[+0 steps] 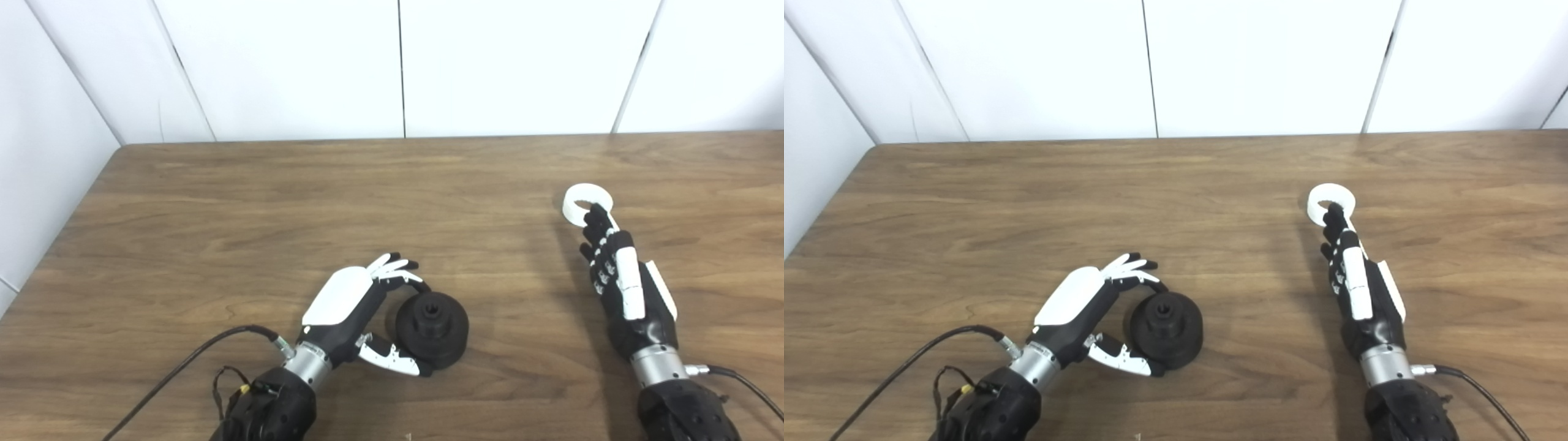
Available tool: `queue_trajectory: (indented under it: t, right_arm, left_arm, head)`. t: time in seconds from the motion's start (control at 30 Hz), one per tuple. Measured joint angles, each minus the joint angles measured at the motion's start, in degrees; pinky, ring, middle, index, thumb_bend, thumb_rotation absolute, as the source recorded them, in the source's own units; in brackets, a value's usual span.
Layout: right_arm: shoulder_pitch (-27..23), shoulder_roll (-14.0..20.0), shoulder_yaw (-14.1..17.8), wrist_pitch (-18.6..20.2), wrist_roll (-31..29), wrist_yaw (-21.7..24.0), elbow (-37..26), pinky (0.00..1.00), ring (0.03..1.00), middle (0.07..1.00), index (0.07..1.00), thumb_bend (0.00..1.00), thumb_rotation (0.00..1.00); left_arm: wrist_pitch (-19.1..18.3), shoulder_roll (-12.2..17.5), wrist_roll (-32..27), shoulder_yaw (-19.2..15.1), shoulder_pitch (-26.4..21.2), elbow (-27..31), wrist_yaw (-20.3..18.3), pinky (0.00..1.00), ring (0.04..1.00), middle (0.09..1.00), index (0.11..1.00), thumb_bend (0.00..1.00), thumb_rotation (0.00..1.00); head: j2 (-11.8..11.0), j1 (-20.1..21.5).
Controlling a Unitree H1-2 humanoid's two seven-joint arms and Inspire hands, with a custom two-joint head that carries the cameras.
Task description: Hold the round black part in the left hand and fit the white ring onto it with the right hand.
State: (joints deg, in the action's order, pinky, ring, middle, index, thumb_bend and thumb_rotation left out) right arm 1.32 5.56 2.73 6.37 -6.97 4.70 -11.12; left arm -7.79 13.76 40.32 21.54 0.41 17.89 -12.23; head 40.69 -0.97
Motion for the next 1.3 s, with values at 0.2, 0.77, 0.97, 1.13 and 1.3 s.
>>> queue_trajectory:
  t: [0.2,0.77,0.97,1.13,1.3]
  right_arm:
    - [0.0,0.0,0.1,0.7,0.0,0.0,-0.2,1.0,1.0,0.981,0.985,0.6,1.0]
    - [-3.3,1.5,3.5,1.2,-0.1,-1.1,-0.2,0.93,0.961,0.93,0.868,0.59,0.71]
    - [-9.1,4.9,3.8,1.6,8.3,-4.0,-0.3,0.92,0.93,0.895,0.781,0.68,0.48]
    - [-14.9,10.1,3.3,1.2,16.3,-5.7,3.9,0.94,0.937,0.899,0.755,0.82,0.4]
    - [-17.5,12.9,0.2,0.2,22.8,-6.9,11.2,0.99,0.971,0.915,0.758,0.9,0.37]
  left_arm:
    - [0.2,0.0,0.4,0.1,1.3,0.6,0.0,0.9,0.974,0.894,0.656,0.85,0.21]
    - [1.6,0.0,0.8,-0.5,3.2,0.7,0.4,0.9,0.976,0.894,0.666,0.84,0.22]
    - [1.8,-0.1,0.8,-0.5,3.4,0.7,0.6,0.89,0.977,0.892,0.665,0.83,0.21]
    - [1.7,-0.1,0.8,-0.5,3.4,0.7,0.6,0.91,0.974,0.892,0.668,0.84,0.21]
    - [1.6,-0.2,0.8,-0.6,3.7,0.7,0.8,0.93,0.975,0.895,0.669,0.84,0.22]
  head:
    - [0.3,0.1]
    - [0.5,0.2]
    - [0.4,0.4]
    - [-0.1,1.0]
    - [-0.4,1.3]
